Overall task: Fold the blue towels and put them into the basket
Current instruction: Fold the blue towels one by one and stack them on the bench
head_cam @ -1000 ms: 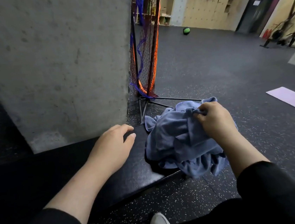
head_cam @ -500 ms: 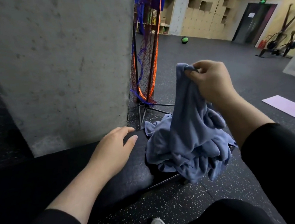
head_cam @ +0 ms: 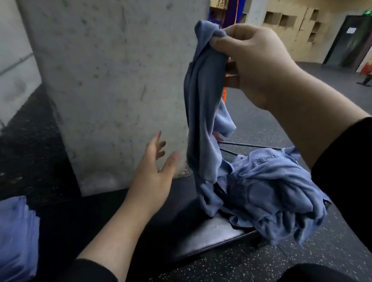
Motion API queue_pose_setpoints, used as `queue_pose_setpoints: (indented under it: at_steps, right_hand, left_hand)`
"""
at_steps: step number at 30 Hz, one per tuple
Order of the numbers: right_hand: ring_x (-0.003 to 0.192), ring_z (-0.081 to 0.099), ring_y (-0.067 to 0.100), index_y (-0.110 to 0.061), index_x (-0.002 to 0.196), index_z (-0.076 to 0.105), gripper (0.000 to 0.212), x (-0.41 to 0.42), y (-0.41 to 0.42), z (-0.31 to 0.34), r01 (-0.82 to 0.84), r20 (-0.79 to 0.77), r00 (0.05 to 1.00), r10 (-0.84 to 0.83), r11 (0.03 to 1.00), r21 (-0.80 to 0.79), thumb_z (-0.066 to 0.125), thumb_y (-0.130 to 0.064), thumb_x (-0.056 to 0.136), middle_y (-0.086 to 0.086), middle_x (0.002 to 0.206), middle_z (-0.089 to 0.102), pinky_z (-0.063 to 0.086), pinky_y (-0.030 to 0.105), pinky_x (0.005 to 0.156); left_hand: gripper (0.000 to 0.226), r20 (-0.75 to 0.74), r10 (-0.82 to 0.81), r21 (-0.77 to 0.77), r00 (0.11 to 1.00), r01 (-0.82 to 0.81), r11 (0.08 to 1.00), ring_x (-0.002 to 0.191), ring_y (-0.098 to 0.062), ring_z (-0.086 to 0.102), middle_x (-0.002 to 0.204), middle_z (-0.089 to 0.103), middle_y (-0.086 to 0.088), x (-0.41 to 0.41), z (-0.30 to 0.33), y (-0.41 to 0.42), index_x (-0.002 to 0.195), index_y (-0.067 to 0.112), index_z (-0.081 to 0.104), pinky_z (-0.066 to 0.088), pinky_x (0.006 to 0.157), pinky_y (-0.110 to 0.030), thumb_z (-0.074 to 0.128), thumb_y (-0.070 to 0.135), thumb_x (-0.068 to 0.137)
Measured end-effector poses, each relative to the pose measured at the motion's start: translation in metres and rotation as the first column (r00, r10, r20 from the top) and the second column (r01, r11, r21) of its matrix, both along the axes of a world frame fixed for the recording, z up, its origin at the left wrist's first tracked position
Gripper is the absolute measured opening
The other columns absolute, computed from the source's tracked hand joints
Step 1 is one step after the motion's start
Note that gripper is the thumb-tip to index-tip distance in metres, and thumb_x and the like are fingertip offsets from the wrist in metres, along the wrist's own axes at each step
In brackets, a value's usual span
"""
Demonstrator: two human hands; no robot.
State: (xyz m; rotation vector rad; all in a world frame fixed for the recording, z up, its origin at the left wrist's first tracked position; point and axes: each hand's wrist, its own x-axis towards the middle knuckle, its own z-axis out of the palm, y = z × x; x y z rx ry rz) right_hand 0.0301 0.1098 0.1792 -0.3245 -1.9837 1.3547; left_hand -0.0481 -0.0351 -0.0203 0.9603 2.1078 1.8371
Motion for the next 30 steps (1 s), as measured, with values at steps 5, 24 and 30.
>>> queue_pose_setpoints:
  at_steps: [5,24,30]
  right_hand:
    - [0.065,0.065,0.014,-0.003,0.090,0.063,0.008,-0.030,-0.037,-0.061,-0.099,0.122,0.988,0.092,0.994,0.054,0.068,-0.010,0.092,0.012,0.075,0.064,0.060,0.037,0.058]
    - [0.103,0.066,0.003,-0.025,0.124,0.062,0.036,-0.079,-0.074,-0.248,-0.354,0.419,0.866,0.272,0.926,0.131,0.069,-0.018,0.090,-0.009,0.111,0.070,0.051,0.029,0.098]
    - [0.066,0.056,0.001,-0.019,0.094,0.068,0.016,-0.089,-0.058,-0.254,-0.464,0.582,0.751,0.311,0.876,0.130,0.073,-0.034,0.087,-0.004,0.078,0.069,0.051,0.028,0.071]
  left_hand:
    - [0.057,0.134,0.182,0.248,0.974,-0.211,0.946,0.116,0.007,0.059,0.131,0.064,0.009,-0.019,0.010,-0.029,0.140,0.036,0.050,0.044,0.109,-0.028,0.041,0.066,0.092]
    - [0.026,0.473,0.318,-0.149,0.822,-0.281,0.948,0.098,-0.023,0.073,0.096,0.077,-0.007,-0.059,-0.043,-0.085,0.096,0.016,0.076,0.054,0.098,-0.053,0.056,0.032,0.100]
    - [0.025,0.522,0.307,0.007,0.796,-0.363,0.932,0.104,-0.029,0.072,0.105,0.075,-0.017,-0.073,-0.026,-0.078,0.105,0.007,0.072,0.054,0.098,-0.050,0.054,0.024,0.101]
